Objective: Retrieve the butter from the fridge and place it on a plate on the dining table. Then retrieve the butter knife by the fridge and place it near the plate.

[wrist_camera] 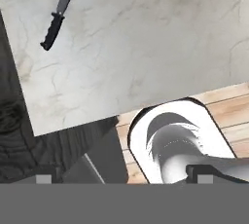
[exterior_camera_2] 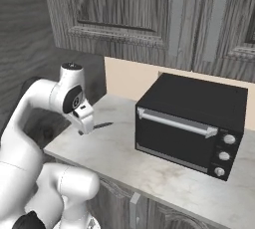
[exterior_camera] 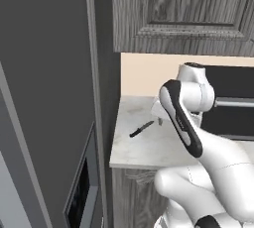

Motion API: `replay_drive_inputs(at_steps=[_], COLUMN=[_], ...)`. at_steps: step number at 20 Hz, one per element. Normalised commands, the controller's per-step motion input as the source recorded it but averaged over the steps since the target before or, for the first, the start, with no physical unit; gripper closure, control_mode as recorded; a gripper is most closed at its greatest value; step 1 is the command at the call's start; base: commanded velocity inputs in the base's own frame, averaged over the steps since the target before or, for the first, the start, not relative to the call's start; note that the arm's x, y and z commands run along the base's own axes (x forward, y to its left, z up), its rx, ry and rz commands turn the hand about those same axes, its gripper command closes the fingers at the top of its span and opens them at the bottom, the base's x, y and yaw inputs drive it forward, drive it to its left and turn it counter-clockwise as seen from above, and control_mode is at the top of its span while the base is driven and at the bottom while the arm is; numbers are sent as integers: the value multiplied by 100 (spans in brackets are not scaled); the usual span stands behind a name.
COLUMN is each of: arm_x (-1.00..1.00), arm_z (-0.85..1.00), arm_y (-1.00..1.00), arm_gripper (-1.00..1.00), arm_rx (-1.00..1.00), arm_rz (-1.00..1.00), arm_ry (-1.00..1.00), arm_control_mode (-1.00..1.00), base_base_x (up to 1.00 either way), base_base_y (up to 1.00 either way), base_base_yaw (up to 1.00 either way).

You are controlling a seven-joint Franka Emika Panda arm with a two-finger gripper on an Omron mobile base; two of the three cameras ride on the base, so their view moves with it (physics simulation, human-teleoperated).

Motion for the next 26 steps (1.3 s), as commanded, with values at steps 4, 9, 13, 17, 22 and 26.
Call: replay_drive_inputs(at_steps=[4,9,13,17,22,26], arm_x=[24,25,53,62,40,57], arm_z=[-36,-54,-29,-17,-8,-1], arm_y=[24,31,6,1,0,0], arm_gripper=[-100,-100,-100,-100,-100,-100], arm_rx=[3,0,0,0,0,0], arm_rz=[-45,-40,-31,-25,-5,0], arm_ry=[0,0,-1,0,0,8], arm_control_mode=[-100,-100,-100,-100,-100,-100], base_base_x=[0,0,0,0,0,0], base_base_y=[0,0,0,0,0,0], base_base_yaw=[0,0,0,0,0,0])
